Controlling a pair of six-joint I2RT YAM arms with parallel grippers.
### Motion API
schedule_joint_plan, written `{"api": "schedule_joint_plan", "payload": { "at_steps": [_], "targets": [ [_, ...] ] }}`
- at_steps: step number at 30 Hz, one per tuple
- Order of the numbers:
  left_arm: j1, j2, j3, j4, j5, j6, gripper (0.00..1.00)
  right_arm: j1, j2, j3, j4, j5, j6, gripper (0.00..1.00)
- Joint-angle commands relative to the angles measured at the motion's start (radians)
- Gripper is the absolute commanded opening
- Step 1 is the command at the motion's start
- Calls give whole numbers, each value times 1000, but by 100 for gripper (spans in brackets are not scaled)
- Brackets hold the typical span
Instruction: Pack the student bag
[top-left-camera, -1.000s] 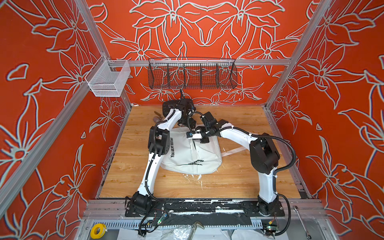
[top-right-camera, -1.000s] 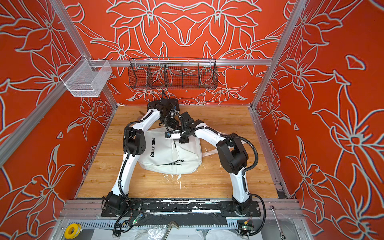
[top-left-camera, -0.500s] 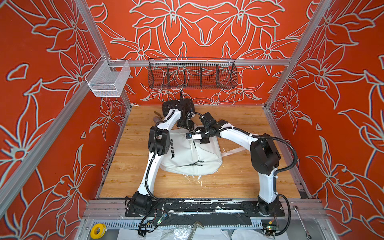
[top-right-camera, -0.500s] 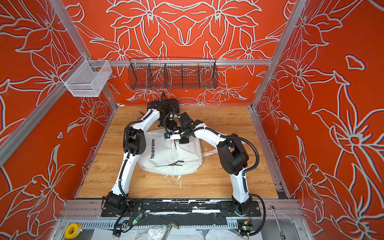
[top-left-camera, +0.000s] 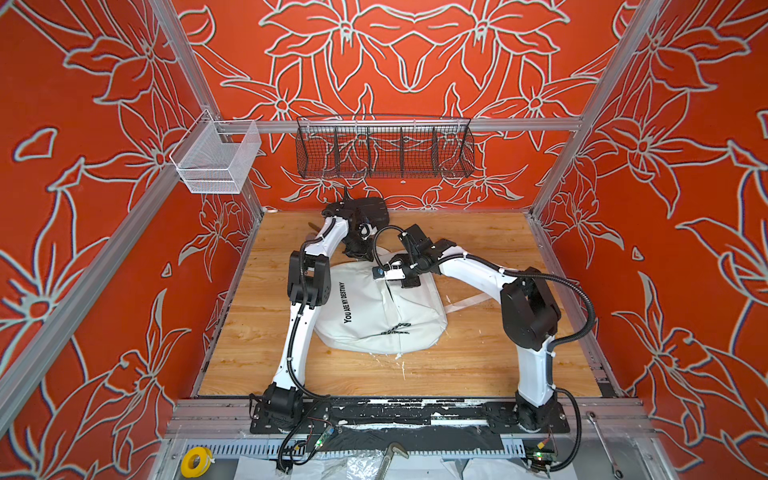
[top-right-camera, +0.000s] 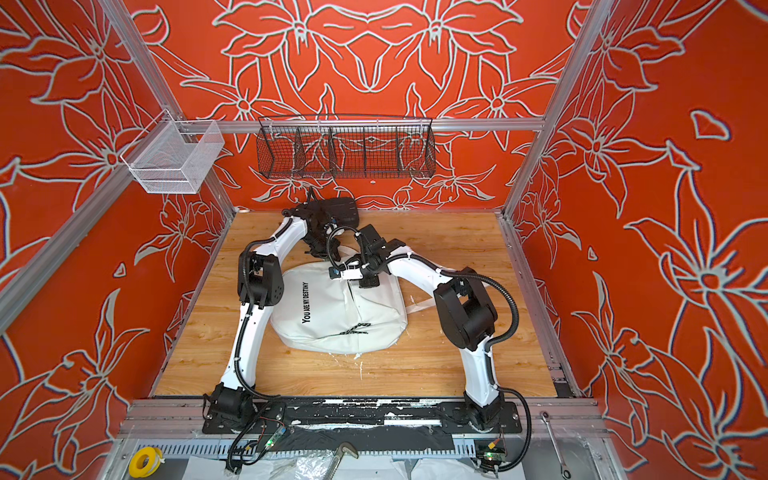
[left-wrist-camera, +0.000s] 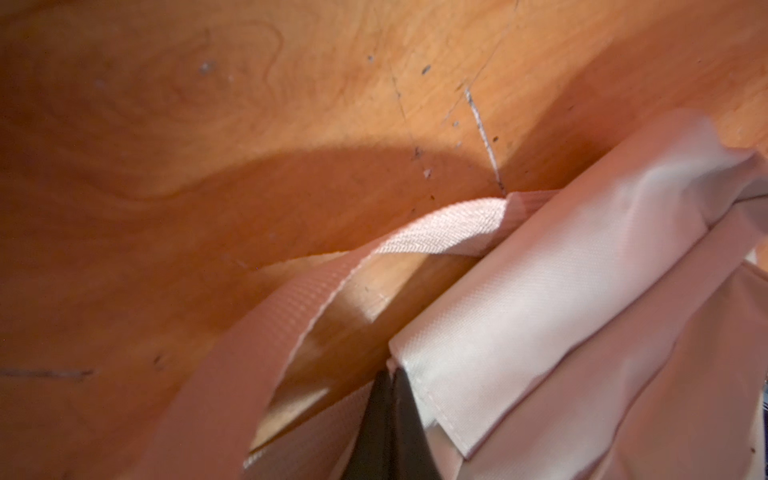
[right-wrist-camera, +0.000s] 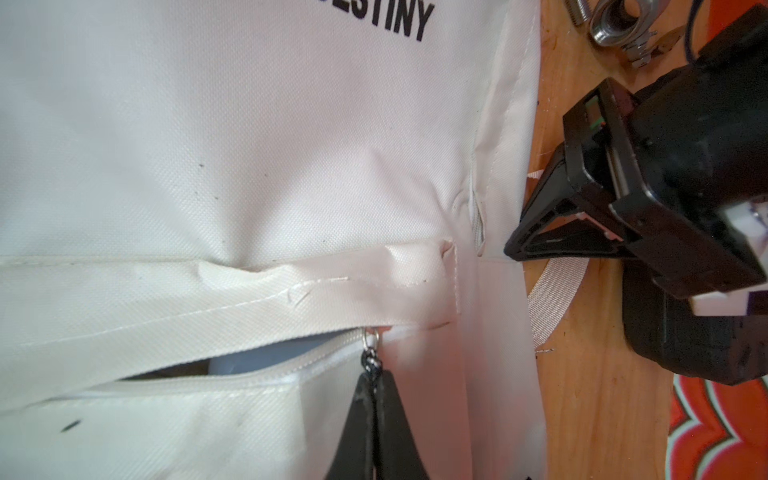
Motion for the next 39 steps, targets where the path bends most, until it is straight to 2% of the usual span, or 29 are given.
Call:
{"api": "schedule_joint_plan", "payload": {
  "at_steps": [1,3,6,11,17,22,26,32,35,39],
  "targets": [
    [60,-80,-35,-24,22,-90,0,17,-49,52,-111,6,1,0],
    [102,-123,-91,28,84,-151,0,26,-57,56,-160,8,5,0],
    [161,-222,-252,190,157,-249,0,44,-70,53,-226,8,16,0],
    [224,-329,-412,347,190,-346,0,62,-74,41,-300,19,56,0],
    [266,-361,-440,356,157,-363,0,62,-91,-3,-305,87,96,0],
    [310,-380,-462,368,147,-383,0,61,-116,-40,-292,95,90,0],
    [312,-386,-451,329,129,-364,0,61,-93,-2,-299,93,124,0],
    [336,-438,-557,364,116,-378,0,57,-95,-36,-288,114,165,0],
    [362,-438,-593,405,147,-404,0,54,-97,-67,-279,133,148,0],
    [356,-382,-504,339,200,-362,0,54,-74,-26,-273,122,125,0]
  ]
}}
